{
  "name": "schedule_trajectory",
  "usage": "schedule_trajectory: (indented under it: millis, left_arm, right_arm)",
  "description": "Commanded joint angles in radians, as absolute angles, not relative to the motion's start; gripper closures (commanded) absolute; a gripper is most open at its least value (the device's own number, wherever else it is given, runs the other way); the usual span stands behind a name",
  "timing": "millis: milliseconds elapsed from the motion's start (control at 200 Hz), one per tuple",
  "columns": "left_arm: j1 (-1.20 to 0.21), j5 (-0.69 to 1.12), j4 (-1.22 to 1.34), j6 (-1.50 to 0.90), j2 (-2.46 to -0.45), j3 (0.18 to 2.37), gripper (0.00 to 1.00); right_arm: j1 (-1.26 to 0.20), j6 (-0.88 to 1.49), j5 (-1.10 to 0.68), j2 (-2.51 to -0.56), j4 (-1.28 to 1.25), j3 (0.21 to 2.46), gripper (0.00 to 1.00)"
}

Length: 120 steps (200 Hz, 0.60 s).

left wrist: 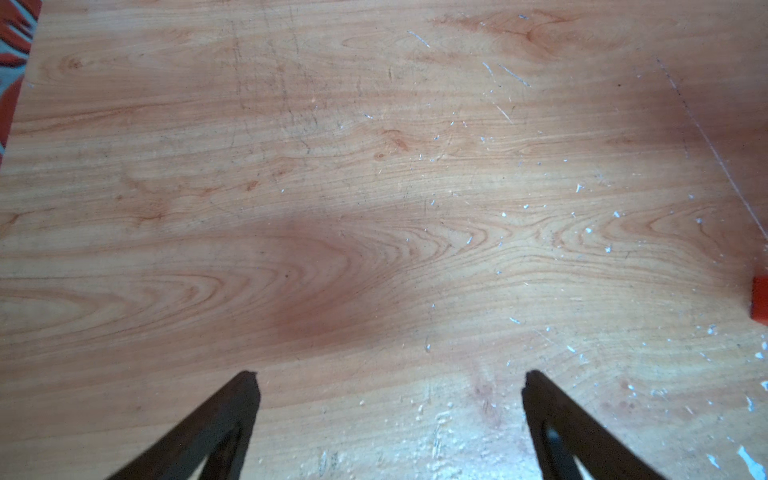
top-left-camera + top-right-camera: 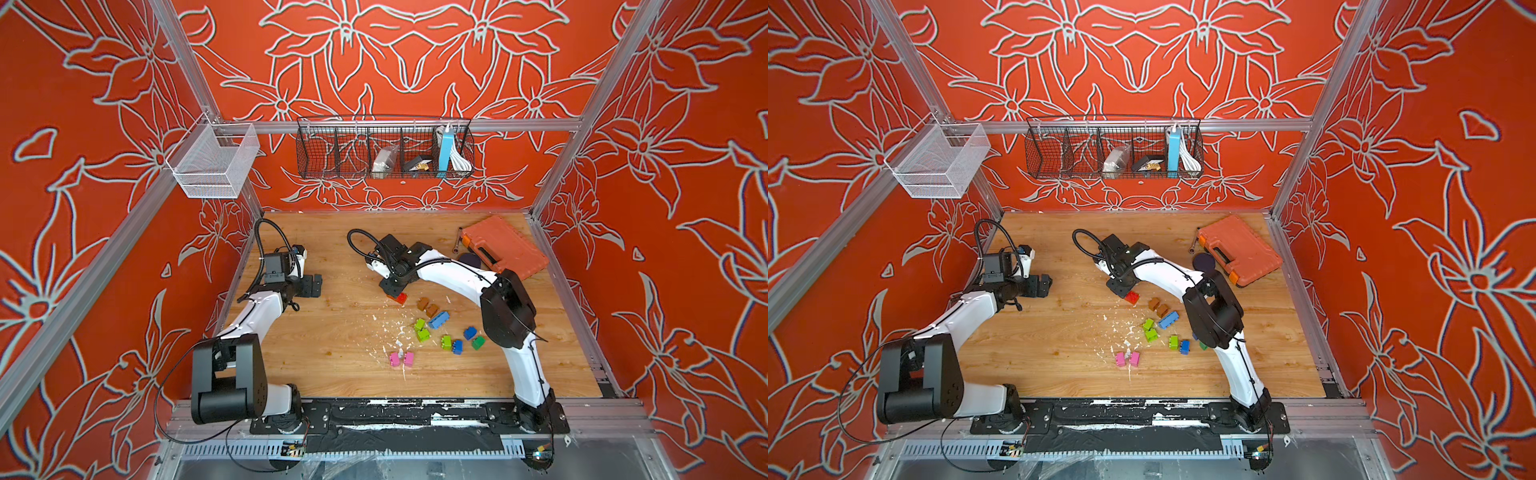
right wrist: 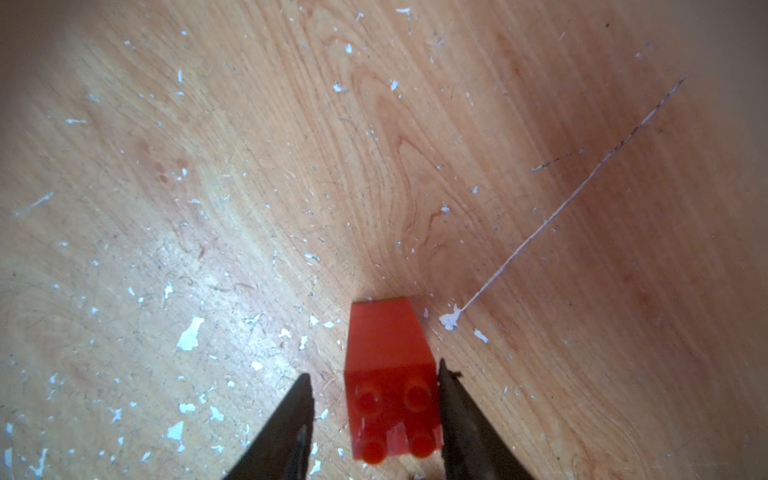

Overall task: Assemble the letter h with lego
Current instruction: Place the lego brick at the center of the board, then pick up the lego brick from the center of the board.

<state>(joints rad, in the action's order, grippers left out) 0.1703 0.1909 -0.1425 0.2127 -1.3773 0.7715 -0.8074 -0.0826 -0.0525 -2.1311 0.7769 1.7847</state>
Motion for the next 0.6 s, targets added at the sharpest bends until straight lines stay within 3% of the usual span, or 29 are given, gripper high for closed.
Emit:
schedule_trajectory:
  millis: [0,135,305,595]
  left_arm:
    - [0.175,0.226,-0.165,0.227,-1.357,0.773,0.01]
    - [0.176,0.239,-0.175,0.234,-1.359,0.776,0.01]
    - [0.176,0.258,-0.183,0.243,-1.364,0.781,0.01]
    - [0.176,0.270,-0.195,0.248,-1.365,0.784,0.01]
  right_arm:
    - [-0.802,-0.040,-0.042,-2.030,0.820,1.778,0.44]
    - [-0.786,-0.006,-0.067,-1.911,0.786,1.654,0.38]
    - [-0.738,0.028,-0.095,-1.798,0.745,1.491,0.37]
    - [-0.655,0.070,-0.068,-1.793,0.742,1.416,0.38]
